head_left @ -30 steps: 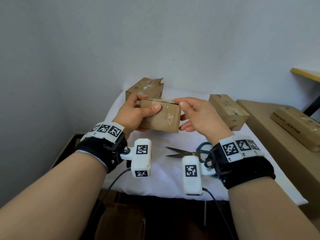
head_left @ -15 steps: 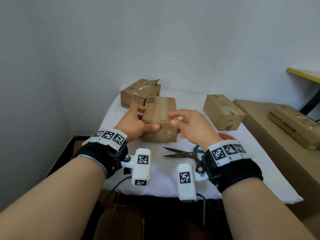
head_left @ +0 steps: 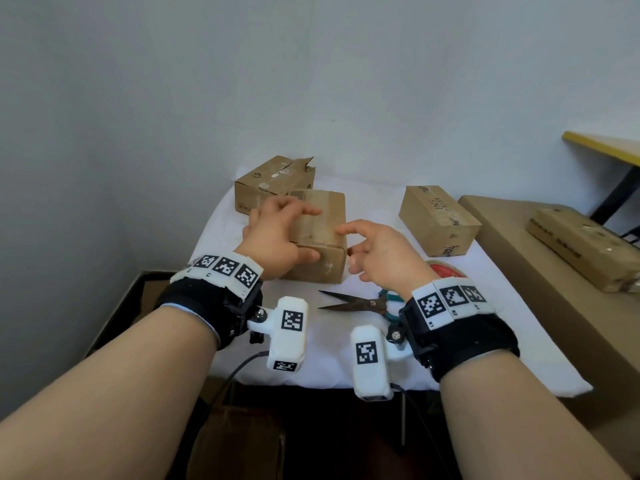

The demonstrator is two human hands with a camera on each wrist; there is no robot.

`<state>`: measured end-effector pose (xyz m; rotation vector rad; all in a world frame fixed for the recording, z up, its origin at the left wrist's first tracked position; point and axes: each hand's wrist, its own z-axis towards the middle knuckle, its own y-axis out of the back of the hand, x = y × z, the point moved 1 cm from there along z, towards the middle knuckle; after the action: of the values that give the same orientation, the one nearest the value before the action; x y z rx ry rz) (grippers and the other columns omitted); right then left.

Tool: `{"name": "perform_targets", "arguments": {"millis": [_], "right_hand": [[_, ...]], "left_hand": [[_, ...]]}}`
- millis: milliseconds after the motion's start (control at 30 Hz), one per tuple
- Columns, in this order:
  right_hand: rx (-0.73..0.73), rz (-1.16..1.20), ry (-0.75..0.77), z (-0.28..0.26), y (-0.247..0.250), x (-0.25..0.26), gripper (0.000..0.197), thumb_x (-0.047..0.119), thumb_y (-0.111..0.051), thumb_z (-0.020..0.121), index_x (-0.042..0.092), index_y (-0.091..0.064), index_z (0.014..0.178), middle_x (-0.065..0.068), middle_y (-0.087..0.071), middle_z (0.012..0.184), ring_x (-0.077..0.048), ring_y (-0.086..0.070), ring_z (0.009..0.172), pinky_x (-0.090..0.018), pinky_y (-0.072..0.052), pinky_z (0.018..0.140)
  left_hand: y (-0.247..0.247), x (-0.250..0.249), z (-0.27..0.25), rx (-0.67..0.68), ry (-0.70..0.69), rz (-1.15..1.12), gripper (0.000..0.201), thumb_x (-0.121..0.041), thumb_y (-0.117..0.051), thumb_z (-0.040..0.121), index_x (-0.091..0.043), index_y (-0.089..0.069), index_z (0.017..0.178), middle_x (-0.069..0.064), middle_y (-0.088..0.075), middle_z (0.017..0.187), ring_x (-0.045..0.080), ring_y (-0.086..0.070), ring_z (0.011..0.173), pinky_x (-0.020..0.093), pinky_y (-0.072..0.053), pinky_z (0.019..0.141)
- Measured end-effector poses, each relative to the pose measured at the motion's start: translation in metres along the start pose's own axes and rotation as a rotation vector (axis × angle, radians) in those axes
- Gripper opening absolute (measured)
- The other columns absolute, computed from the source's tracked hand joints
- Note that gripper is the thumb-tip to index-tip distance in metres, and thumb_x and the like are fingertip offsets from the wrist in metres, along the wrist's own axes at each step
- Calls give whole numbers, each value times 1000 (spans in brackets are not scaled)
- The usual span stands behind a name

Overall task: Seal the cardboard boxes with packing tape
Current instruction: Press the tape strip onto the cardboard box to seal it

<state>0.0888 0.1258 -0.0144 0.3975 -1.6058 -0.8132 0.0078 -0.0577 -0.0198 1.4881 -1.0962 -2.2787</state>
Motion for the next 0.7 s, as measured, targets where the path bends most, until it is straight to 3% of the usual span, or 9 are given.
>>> {"name": "perform_targets", "arguments": {"millis": [133,233,333,433,500,567,633,700], "right_hand": [[-77,27,-61,-7,16,-5,54,-4,-47,96,33,-58,133,-5,-71,95,-17,-75,79,-44,-63,82],[-159,75,-102,-12,31,-13,44,-2,-51,98,29,-60,128,-5,-71,94,-17,-74,74,-40,-63,79],[-255,87,-151,-15,46,-28,32,2,-57,95,22,-65,119,-10,-73,93,-19,-71,71,-44,-62,77],[-324,46,-200,-22,63,-41,31,9,-63,83,22,-70,111,-11,-73,100,-28,-70,88,-49,-60,85],[-312,-29,-240,-28,73,-47,29,8,-65,82,25,-70,106,-7,-70,105,-27,-67,99,-44,-58,90],[-273,-146,-261,-31,82,-52,23,5,-65,88,20,-73,104,-6,-69,107,-23,-65,99,-35,-55,87],[-233,-227,-261,-33,87,-57,15,11,-62,93,14,-76,97,-9,-72,103,-25,-66,97,-38,-56,87],[-189,-287,-254,-38,90,-56,19,23,-61,97,12,-76,92,-10,-73,97,-28,-68,96,-41,-57,89]], "left_hand": [[-9,-11,-1,28,-111,94,43,-33,-81,78,-52,-63,112,-17,-42,140,15,-20,138,40,-15,114],[-16,-15,-1,19,-136,132,31,-31,-80,80,-47,-69,105,-19,-47,135,14,-22,135,35,-13,112],[-19,-16,0,-3,-144,118,31,-25,-81,80,-48,-71,99,-25,-53,125,12,-25,132,33,-14,110],[-20,-18,2,-16,-139,110,34,-23,-83,78,-50,-69,94,-27,-54,119,13,-27,130,30,-14,104],[-20,-19,2,-18,-140,115,36,-20,-82,78,-49,-69,94,-26,-55,120,14,-27,130,30,-15,104],[-20,-22,2,-24,-145,137,34,-17,-81,79,-43,-72,99,-23,-56,124,14,-26,129,32,-15,107],[-21,-24,2,-26,-147,172,34,-13,-76,82,-40,-73,102,-21,-56,126,13,-25,129,34,-15,110],[-22,-24,3,-22,-138,199,38,-8,-70,84,-41,-71,102,-19,-57,128,16,-25,131,37,-16,112]]}}
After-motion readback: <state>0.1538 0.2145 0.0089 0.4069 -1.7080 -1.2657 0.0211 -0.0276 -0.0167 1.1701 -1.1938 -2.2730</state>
